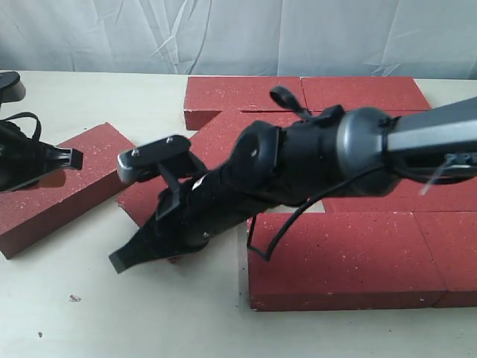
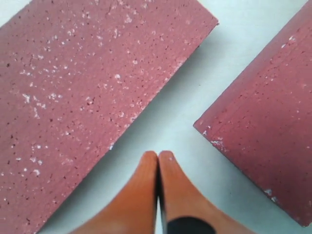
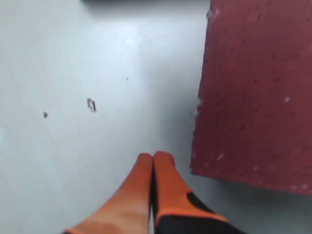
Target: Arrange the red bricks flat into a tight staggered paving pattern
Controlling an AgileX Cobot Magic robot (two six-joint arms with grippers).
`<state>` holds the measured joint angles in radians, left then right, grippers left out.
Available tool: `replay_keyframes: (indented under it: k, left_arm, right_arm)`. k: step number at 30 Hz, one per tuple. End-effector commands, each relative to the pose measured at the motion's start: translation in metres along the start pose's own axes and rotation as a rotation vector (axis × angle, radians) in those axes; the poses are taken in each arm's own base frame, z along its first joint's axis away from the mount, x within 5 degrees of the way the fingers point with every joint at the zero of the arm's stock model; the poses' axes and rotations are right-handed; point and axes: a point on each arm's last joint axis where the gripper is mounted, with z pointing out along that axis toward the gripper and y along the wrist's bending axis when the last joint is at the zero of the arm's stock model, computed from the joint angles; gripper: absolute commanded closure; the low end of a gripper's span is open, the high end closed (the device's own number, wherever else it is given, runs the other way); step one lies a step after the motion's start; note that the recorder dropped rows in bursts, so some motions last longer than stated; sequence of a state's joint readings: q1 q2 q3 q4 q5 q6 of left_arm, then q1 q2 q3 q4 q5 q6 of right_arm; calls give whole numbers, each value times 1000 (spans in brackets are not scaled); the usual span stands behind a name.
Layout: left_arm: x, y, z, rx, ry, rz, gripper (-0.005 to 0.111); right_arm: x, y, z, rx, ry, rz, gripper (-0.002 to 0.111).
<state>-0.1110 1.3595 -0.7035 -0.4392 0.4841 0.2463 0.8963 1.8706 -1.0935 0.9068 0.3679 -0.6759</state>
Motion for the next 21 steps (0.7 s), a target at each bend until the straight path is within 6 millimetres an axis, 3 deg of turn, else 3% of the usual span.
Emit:
replay_keyframes:
  k: [1,6,9,13,21]
  left_arm:
    - [-2,-4,-20,5,-79,25,107]
    - [-1,-9,-42,22,-136,46,107]
    - [1,-12,-56,32,-175,60,107]
    - [10,-18,-75,62,-172,79,107]
    - [24,-26,-114,88,-217,133,107]
  right_arm:
    - [-29,-20,-50,51,-166,37,109]
    - [-51,-65,-105,192,-387,166,109]
    - [-55,-92,-127,273,-472,233,109]
    - [-52,-119,-141,332,-506,298,109]
    - [-48,-139,-152,363,-518,356,109]
